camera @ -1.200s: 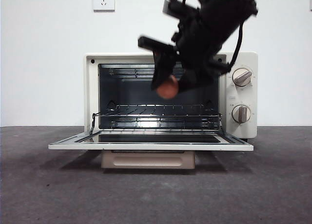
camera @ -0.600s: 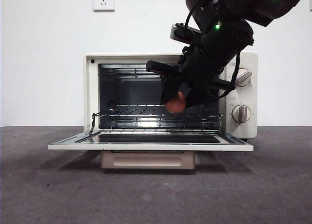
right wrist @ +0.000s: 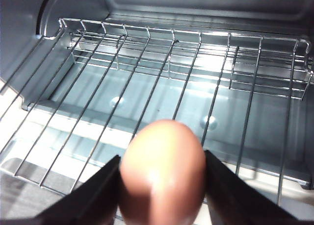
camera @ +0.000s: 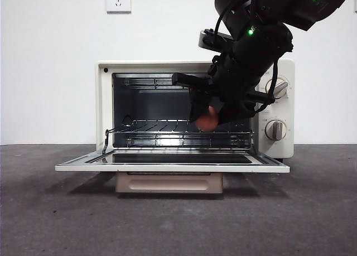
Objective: Eggoven
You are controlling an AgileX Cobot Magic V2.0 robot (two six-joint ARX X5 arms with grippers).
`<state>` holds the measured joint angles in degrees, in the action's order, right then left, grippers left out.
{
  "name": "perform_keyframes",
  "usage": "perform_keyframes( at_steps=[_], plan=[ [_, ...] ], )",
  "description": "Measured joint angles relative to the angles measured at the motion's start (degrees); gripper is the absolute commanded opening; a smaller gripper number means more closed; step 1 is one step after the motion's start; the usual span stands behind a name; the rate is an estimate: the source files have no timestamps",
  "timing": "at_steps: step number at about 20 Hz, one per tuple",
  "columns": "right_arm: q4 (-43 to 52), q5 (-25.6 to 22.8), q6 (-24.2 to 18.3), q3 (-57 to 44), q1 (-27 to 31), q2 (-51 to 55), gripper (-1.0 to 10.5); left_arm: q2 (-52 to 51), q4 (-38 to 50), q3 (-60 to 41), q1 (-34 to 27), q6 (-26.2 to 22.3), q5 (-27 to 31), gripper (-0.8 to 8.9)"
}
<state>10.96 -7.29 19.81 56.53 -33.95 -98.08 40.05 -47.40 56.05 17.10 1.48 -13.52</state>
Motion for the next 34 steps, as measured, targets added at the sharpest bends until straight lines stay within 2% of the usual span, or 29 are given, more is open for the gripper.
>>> perform_keyframes(
  at_steps=[2, 3, 17, 24, 30, 34],
  plan=[
    [0.0, 0.0, 0.0, 0.0, -0.1, 0.0, 2.5, 0.0, 0.0, 0.0, 0.0, 0.0, 0.0, 0.07],
    [-0.2, 0.0, 0.0, 0.0, -0.2, 0.0, 2.8, 0.0, 0.0, 0.0, 0.0, 0.0, 0.0, 0.07],
    [-0.9, 0.0, 0.2, 0.0, -0.2, 0.1, 3.2, 0.0, -0.3, 0.0, 0.0, 0.0, 0.0, 0.07],
    [-3.5, 0.1, 0.2, 0.0, -0.2, 3.5, 3.2, 0.0, -0.3, 0.0, 0.0, 0.0, 0.0, 0.07],
    [-13.4, 1.3, 0.2, 0.0, -2.0, 9.2, 3.2, 0.3, 0.2, 0.0, 0.0, 0.0, 0.0, 0.07],
    [-17.8, 1.3, 0.2, 0.0, -5.2, 17.6, 3.2, 2.3, 4.2, -0.8, 0.0, 0.2, 0.0, 0.06]
  ],
)
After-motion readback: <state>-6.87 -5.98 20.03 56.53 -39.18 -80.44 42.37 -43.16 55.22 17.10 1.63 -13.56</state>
